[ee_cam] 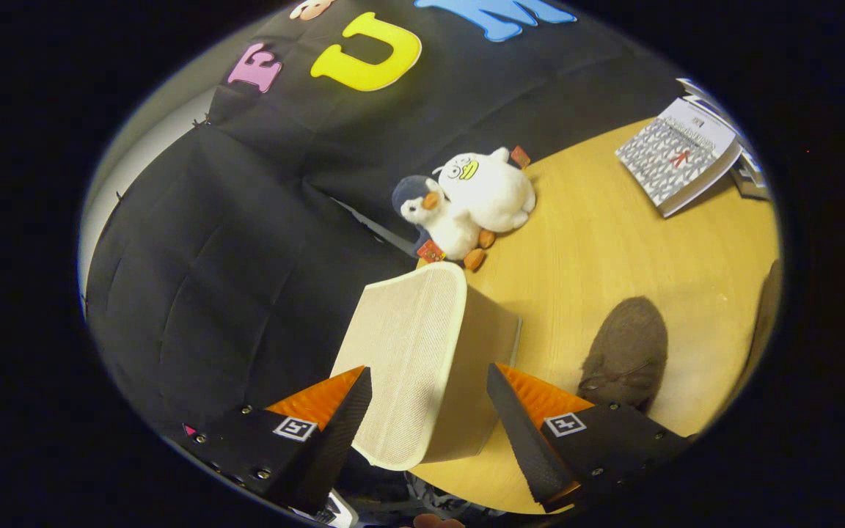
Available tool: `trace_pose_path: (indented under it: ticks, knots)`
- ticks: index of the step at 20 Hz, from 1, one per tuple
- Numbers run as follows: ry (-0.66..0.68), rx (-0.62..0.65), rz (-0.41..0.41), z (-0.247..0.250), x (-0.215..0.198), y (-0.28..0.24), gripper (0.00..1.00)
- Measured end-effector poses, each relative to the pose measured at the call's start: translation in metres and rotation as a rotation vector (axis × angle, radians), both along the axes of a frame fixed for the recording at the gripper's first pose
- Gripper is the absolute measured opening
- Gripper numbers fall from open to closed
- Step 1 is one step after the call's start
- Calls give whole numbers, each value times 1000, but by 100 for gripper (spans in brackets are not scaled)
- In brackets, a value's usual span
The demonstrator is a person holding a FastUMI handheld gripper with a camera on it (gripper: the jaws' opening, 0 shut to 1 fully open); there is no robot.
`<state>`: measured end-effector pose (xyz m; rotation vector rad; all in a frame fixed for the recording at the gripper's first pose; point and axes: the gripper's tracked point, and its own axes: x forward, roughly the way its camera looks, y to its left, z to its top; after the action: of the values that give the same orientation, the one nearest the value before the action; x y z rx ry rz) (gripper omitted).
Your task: Open the storage box then place both shoes into the box .Put the left shoe in first, then the right shoe, with the right side of both shoes facing outward in a uniform manner.
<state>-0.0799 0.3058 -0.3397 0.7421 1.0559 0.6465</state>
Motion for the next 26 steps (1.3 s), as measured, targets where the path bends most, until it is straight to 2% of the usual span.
trace_pose_path:
  ticks: [7,9,10,11,13,14,15,16,17,21,26]
  knots:
    - [160,122,6,-13,-15,13,97]
    - [164,168,3,-9,-11,17,92]
    - [160,178,8,-5,-10,22,86]
    - [164,164,1,-8,-4,24,71]
    - [211,221,0,-4,-3,32,35]
    - [229,207,7,-6,-6,33,27]
    - [241,206,7,-12,-7,34,15]
    - [239,220,19,3,-8,28,3]
    - [214,191,23,-3,-8,39,2]
    - [192,168,31,22,-6,30,0]
    - [147,153,34,81,3,49,0]
